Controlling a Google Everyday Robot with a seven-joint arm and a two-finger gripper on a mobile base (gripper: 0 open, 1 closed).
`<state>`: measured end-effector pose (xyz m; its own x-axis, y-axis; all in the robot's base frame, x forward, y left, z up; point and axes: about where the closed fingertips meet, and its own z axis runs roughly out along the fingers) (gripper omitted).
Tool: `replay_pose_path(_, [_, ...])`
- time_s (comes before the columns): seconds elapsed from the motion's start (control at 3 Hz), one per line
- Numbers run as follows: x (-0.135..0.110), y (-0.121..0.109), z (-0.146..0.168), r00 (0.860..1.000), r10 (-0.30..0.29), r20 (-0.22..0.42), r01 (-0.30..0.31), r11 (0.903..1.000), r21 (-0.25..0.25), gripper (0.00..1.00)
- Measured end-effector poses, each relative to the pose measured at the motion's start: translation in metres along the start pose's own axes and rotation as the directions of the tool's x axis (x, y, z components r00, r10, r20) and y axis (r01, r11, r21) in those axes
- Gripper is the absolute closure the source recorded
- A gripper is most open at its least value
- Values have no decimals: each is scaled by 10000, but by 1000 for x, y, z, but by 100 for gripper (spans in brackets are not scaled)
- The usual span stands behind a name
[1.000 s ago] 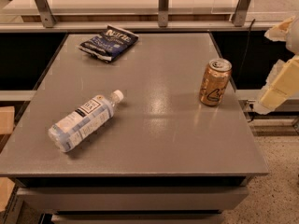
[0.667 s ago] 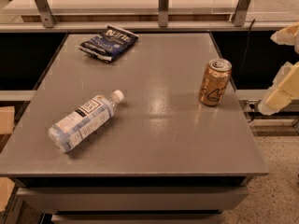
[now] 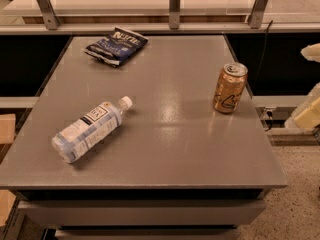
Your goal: Move orange can near blue chip bag
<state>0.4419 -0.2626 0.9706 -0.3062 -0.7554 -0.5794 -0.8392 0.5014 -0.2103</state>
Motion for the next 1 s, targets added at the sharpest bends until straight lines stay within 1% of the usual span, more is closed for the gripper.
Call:
replay_pose_path(0.33, [9,3,0,9972,344,658,-348,9994,47,0])
replay_pose_path(0.67, [11,4,7,9906,500,1277,-510,9987,46,0])
replay_pose_path(1.0, [10,2,20,9793,645,1918,-660,9978,14,0])
